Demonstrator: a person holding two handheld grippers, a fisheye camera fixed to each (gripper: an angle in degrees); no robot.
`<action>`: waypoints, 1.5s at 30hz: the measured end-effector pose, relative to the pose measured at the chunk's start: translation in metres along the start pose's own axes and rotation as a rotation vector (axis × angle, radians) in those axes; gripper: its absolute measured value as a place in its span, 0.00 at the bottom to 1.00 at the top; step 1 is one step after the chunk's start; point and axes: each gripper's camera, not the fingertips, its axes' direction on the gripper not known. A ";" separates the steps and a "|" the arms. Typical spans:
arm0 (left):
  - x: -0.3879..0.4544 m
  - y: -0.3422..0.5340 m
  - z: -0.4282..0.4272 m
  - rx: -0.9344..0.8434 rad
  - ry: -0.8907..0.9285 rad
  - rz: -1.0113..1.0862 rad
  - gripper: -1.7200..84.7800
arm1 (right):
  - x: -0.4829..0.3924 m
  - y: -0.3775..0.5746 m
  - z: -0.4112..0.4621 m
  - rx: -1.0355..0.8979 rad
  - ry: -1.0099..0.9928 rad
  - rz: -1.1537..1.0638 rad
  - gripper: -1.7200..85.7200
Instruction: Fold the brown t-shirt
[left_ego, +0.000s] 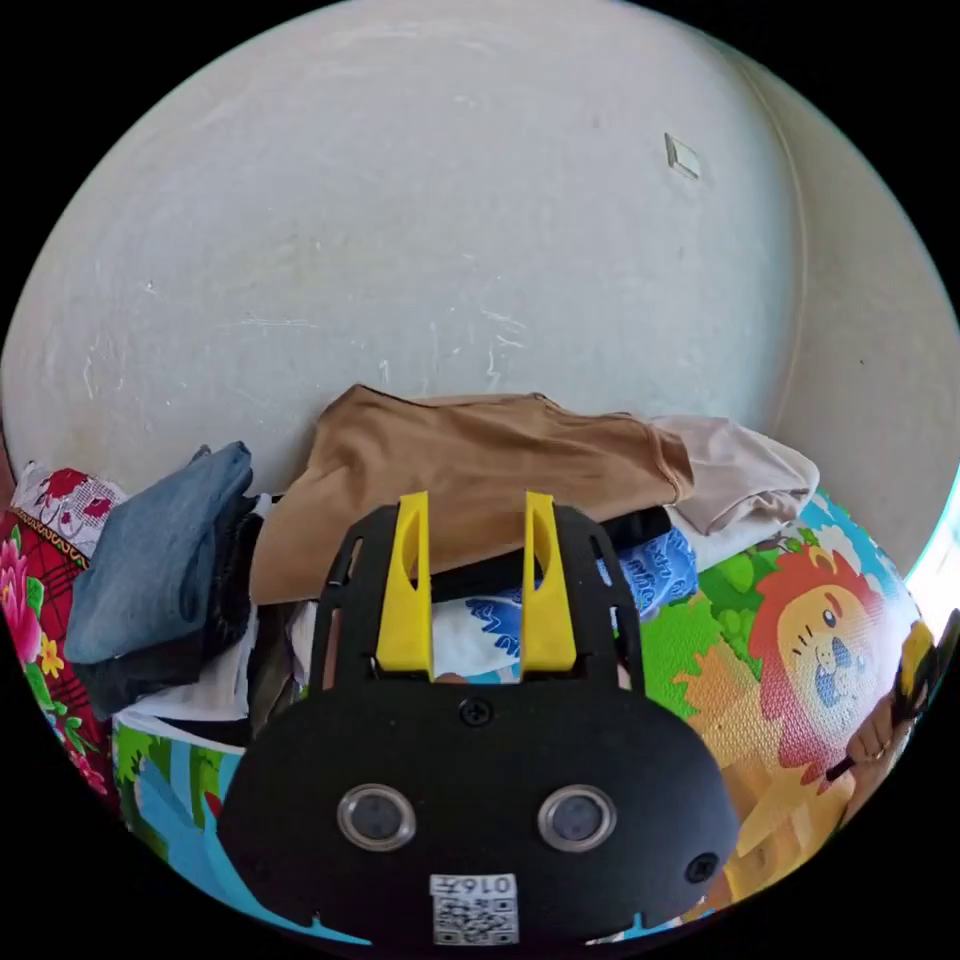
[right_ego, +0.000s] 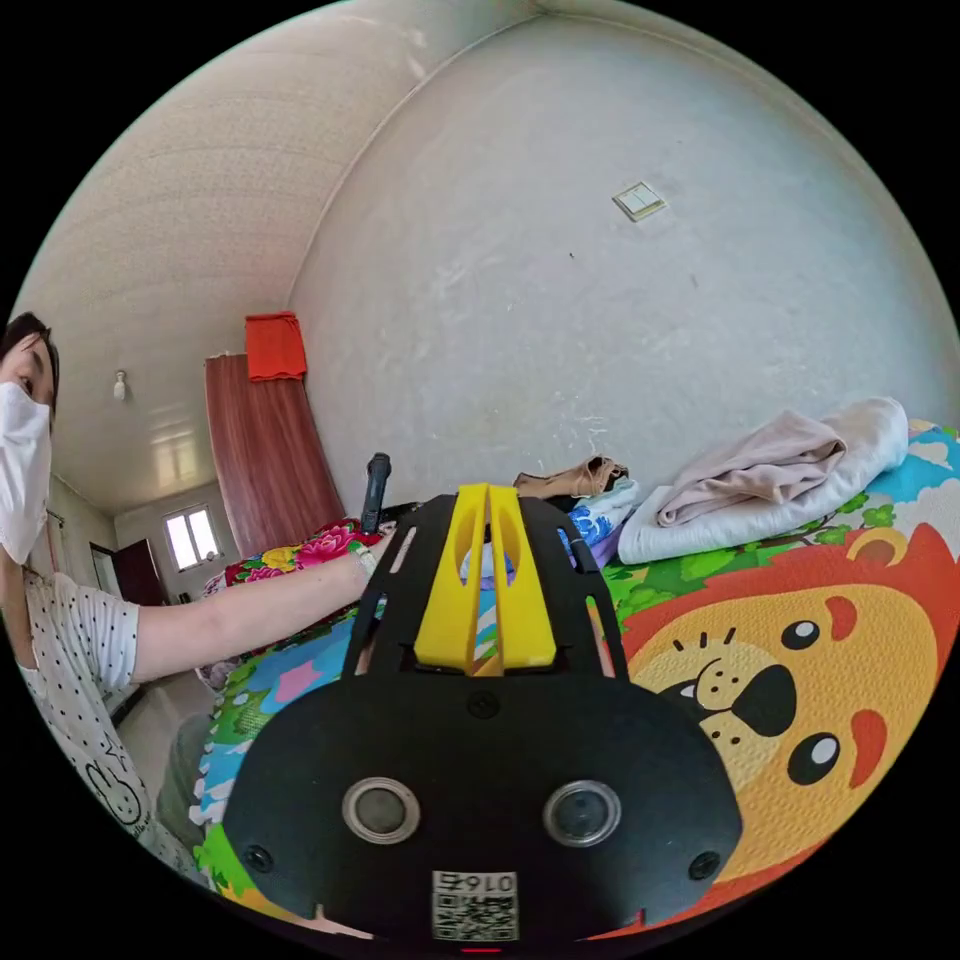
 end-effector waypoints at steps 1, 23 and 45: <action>0.006 0.002 0.015 -0.062 -0.038 0.003 0.13 | 0.003 0.000 0.000 -0.002 -0.019 0.002 0.02; 0.020 0.264 -0.179 -0.147 0.605 0.271 0.01 | -0.030 0.000 0.028 0.000 -0.073 0.089 0.02; 0.008 0.539 -0.410 0.053 0.510 -0.059 0.01 | -0.274 0.037 0.203 -1.030 0.287 -0.136 0.06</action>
